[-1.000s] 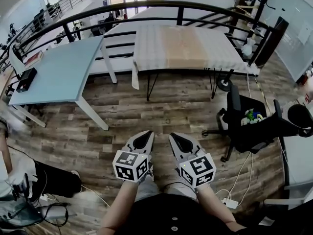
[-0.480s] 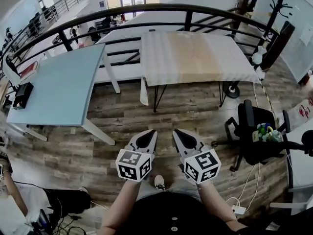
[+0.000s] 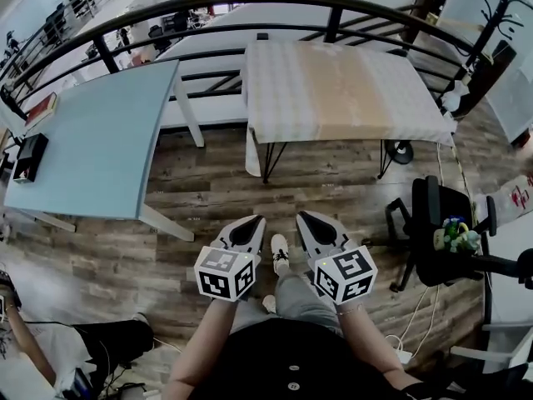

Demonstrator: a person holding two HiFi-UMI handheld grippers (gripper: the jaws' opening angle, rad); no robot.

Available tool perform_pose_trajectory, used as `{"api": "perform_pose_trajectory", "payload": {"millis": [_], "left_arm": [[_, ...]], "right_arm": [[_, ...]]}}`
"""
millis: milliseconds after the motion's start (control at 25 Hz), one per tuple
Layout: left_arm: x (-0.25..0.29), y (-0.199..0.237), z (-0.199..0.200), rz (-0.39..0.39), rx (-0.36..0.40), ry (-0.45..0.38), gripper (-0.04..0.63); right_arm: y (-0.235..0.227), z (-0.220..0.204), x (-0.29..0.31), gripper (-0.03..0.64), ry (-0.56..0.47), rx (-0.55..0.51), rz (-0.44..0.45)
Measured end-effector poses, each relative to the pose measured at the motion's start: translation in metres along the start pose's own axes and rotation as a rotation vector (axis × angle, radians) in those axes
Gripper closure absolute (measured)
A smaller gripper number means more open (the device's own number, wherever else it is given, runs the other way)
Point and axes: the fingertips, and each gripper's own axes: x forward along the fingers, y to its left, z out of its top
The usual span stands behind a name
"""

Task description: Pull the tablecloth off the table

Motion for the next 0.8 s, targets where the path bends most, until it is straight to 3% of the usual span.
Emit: {"api": "perform_pose_trajectory", "payload": {"millis": [160, 400, 800], "left_arm": [[0.023, 0.025, 0.013, 0.022, 0.006, -0.001, 0.577], [0.068, 0.06, 0.044, 0.039, -0.001, -0.029, 0.577], [0.154, 0.119, 0.058, 0.078, -0.044, 0.034, 0.575]], "right_arm": [[-0.026, 0.01, 0.029, 0.589, 0.001, 0.0, -0.007], [-0.065, 0.029, 0.075, 0.589, -0.049, 0.077, 0.061], [-0.144, 0.025, 0.156, 0.588, 0.037, 0.24, 0.084]]}}
